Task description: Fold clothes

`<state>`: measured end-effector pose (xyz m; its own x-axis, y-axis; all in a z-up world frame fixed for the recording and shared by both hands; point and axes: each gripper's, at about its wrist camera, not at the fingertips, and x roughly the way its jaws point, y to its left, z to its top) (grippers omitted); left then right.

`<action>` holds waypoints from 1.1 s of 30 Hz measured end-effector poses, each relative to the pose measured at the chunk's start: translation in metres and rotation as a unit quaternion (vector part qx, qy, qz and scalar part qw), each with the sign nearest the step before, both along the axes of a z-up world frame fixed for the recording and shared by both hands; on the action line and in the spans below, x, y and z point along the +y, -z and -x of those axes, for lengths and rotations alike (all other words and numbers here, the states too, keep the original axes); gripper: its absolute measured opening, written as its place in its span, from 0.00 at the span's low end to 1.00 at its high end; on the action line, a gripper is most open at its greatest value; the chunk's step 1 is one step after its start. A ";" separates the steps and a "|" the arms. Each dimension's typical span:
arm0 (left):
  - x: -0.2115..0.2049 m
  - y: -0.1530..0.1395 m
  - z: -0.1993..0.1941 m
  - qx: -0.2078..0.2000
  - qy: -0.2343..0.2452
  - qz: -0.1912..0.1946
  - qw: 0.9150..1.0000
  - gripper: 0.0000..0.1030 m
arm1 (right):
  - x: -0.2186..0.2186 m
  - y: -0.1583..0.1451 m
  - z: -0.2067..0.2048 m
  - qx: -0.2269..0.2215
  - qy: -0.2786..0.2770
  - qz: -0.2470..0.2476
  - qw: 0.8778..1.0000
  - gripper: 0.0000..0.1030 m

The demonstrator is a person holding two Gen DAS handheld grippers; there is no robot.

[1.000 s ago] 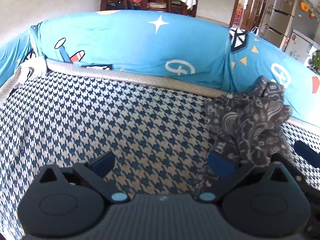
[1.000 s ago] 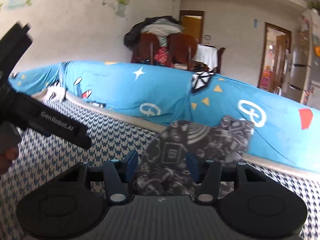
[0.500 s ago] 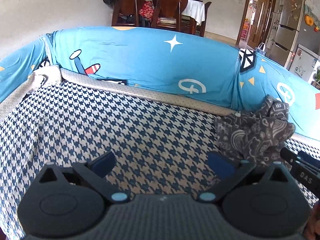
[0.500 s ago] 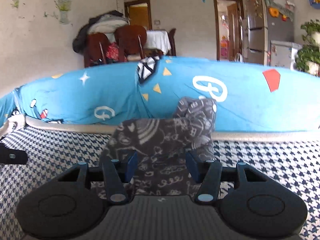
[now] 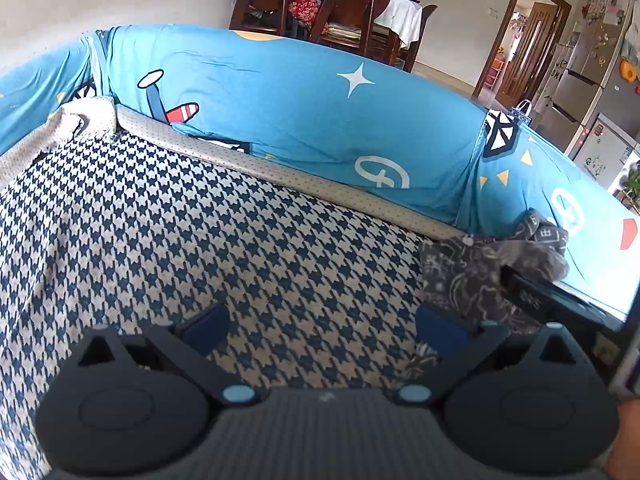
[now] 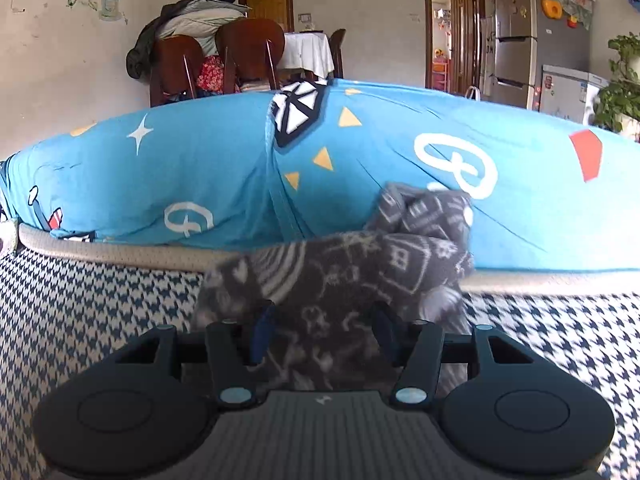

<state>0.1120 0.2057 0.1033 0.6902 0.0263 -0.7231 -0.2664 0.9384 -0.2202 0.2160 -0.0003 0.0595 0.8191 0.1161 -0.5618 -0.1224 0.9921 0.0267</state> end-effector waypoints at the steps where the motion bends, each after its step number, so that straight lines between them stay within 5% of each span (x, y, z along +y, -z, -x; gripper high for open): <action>1: 0.001 0.001 0.000 0.001 -0.001 0.003 1.000 1.00 | 0.005 0.001 -0.007 0.002 -0.004 0.001 1.000 0.52; 9: 0.019 0.010 -0.004 0.018 -0.014 0.035 0.999 1.00 | 0.043 0.032 -0.048 0.030 -0.053 0.010 0.998 0.54; 14: 0.026 0.013 -0.006 0.025 -0.023 0.049 0.998 1.00 | 0.061 0.051 -0.042 0.015 -0.071 0.033 0.997 0.72; 17: 0.026 0.014 -0.006 0.027 -0.020 0.059 0.998 1.00 | 0.068 0.054 -0.034 0.003 -0.078 0.058 0.995 0.74; 33: 0.036 0.020 -0.004 0.033 -0.013 0.071 0.997 1.00 | 0.015 0.013 0.000 -0.045 -0.017 0.025 0.999 0.73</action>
<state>0.1162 0.2415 0.0838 0.6413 -0.0635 -0.7646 -0.3077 0.8916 -0.3321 0.2159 0.0148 0.0465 0.8629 0.1176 -0.4916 -0.1550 0.9873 -0.0360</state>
